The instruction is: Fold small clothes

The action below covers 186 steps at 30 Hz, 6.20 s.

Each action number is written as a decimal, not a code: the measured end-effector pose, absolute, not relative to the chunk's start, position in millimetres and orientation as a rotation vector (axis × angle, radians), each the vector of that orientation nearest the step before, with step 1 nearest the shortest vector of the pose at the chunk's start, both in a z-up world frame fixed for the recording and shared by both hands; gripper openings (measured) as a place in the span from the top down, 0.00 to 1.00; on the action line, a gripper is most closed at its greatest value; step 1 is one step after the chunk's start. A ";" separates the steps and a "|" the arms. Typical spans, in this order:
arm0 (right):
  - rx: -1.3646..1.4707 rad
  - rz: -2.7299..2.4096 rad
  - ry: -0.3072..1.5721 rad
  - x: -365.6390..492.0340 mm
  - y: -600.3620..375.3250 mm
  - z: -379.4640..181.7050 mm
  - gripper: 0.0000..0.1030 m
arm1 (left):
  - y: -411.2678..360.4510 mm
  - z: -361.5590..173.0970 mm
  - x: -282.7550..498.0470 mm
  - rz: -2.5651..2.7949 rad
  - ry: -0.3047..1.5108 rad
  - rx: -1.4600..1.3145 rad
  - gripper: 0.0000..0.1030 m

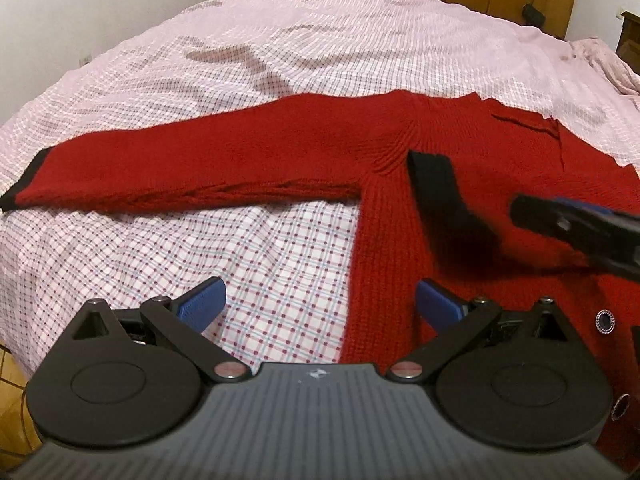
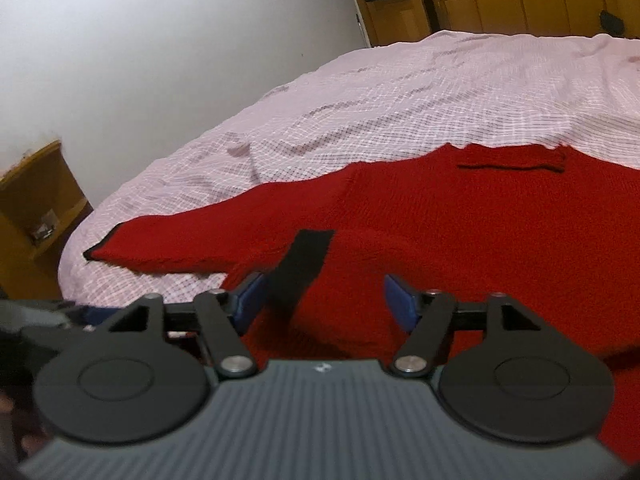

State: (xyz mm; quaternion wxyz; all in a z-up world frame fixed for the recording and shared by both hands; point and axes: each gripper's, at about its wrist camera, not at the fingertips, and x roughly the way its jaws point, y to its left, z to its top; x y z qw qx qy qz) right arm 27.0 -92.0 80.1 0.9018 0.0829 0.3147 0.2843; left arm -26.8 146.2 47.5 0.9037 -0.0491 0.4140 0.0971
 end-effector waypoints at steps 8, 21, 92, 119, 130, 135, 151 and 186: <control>0.274 0.498 0.703 18.1 -164.1 104.0 0.34 | 136.5 60.7 -13.1 0.169 0.819 -0.057 0.00; 0.159 0.220 0.704 18.2 -265.0 129.5 0.33 | 103.3 55.5 61.2 0.073 0.835 -0.003 0.00; 0.302 -0.038 0.485 114.9 -311.6 44.4 0.85 | 85.0 82.9 132.7 -0.036 0.637 -0.035 0.85; 0.347 -0.016 0.570 58.4 -307.6 85.4 0.46 | 136.0 76.0 81.5 0.125 0.744 -0.036 0.49; 0.327 0.094 0.584 -8.1 -274.6 120.2 0.46 | 169.7 88.8 21.2 0.205 0.744 -0.116 0.48; 0.325 0.122 0.633 -31.9 -256.1 125.6 0.46 | 180.8 84.7 0.3 0.217 0.759 -0.160 0.47; 0.236 0.100 0.702 -68.9 -202.1 80.1 0.46 | 232.9 68.2 -26.2 0.350 0.785 -0.281 0.36; 0.213 0.075 0.700 -67.7 -193.2 49.1 0.39 | 296.7 32.7 21.6 0.559 0.746 -0.548 0.29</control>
